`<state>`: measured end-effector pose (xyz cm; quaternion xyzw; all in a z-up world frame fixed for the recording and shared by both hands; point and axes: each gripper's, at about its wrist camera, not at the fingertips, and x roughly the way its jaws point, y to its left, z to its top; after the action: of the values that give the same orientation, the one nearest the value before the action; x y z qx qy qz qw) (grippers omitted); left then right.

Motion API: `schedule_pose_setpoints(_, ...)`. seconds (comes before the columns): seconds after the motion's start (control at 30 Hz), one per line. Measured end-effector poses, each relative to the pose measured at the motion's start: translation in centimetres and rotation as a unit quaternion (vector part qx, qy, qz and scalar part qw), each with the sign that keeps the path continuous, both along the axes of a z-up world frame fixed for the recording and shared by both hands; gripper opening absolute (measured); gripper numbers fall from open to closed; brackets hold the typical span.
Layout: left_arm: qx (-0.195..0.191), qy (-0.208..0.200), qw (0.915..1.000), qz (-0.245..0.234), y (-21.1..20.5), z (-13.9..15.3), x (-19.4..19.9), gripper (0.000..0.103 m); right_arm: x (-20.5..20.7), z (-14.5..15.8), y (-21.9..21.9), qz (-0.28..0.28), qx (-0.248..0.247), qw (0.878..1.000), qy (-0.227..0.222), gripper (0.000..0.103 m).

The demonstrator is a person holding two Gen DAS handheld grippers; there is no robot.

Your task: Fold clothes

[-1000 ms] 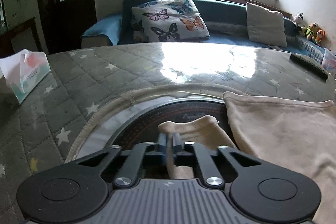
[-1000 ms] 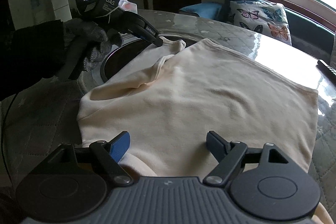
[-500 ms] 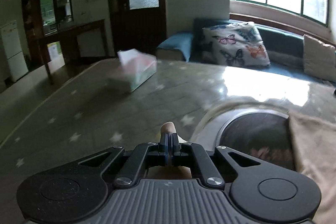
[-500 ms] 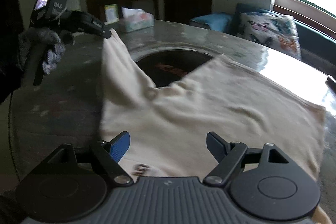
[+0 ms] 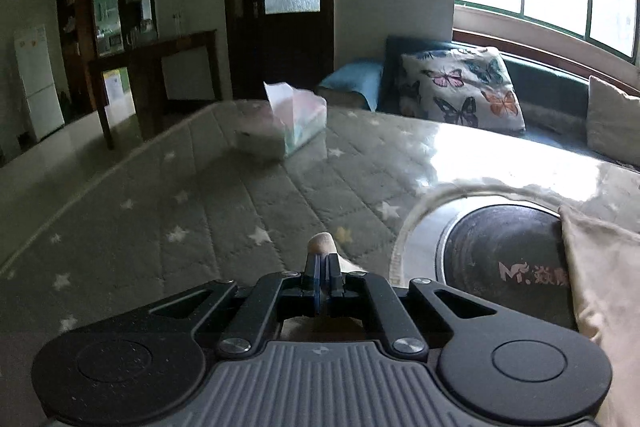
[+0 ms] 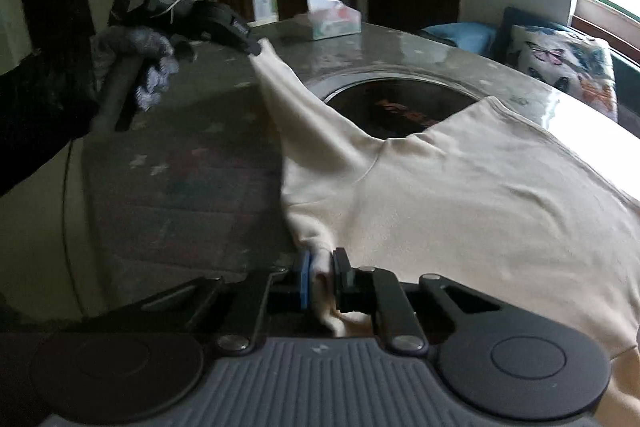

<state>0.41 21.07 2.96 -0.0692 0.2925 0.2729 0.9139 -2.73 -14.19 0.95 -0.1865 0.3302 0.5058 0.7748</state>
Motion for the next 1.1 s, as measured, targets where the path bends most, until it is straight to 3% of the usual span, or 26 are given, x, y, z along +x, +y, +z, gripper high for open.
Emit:
schedule_pose_setpoints(0.17, -0.008, 0.026, 0.9994, 0.023, 1.1, -1.5, -1.2, 0.003, -1.0, -0.3, 0.1, 0.028, 0.001, 1.000, 0.011, 0.009)
schedule_pose_setpoints(0.33, 0.003, 0.008, 0.9991, 0.042, 1.5, -0.5, -3.9, 0.004, -1.6, -0.4, 0.2, 0.057, 0.002, 0.998, 0.032, 0.010)
schedule_pose_setpoints(0.4, 0.003, 0.024, 0.9984, 0.050, 2.1, -0.9, -4.2, 0.007, -1.8, -0.5, 0.4, 0.066, 0.003, 0.997, 0.033, 0.022)
schedule_pose_setpoints(0.53, 0.004, 0.044, 0.9965, 0.071, 3.2, -1.4, -4.7, 0.009, -1.7, 0.6, 0.8, 0.078, 0.019, 0.996, 0.036, 0.029)
schedule_pose_setpoints(0.57, 0.003, 0.043, 0.9967, 0.069, 3.2, -1.3, -4.8, 0.017, -1.5, 0.8, 0.9, 0.077, 0.025, 0.996, 0.035, 0.035)
schedule_pose_setpoints(0.6, 0.004, 0.041, 0.9970, 0.066, 3.0, -1.2, -5.0, 0.025, -1.3, 1.0, 1.0, 0.075, 0.032, 0.996, 0.034, 0.041)
schedule_pose_setpoints(0.63, 0.004, 0.039, 0.9973, 0.062, 2.9, -1.0, -5.1, 0.026, -0.9, 1.1, 1.3, 0.072, 0.036, 0.996, 0.034, 0.044)
schedule_pose_setpoints(0.8, 0.002, 0.040, 0.9992, -0.009, 0.7, -0.9, -4.1, 0.026, 0.0, 0.3, 3.6, 0.068, 0.036, 0.997, 0.026, 0.045)
schedule_pose_setpoints(0.93, -0.003, 0.060, 0.9960, -0.067, -0.5, -2.1, -1.9, 0.026, -0.3, -0.5, 5.3, 0.082, 0.033, 0.996, 0.023, 0.049)
schedule_pose_setpoints(1.1, 0.013, 0.078, 0.9939, -0.077, -0.1, -3.8, 0.1, 0.027, -0.7, -1.1, 6.7, 0.101, 0.024, 0.994, 0.024, 0.051)
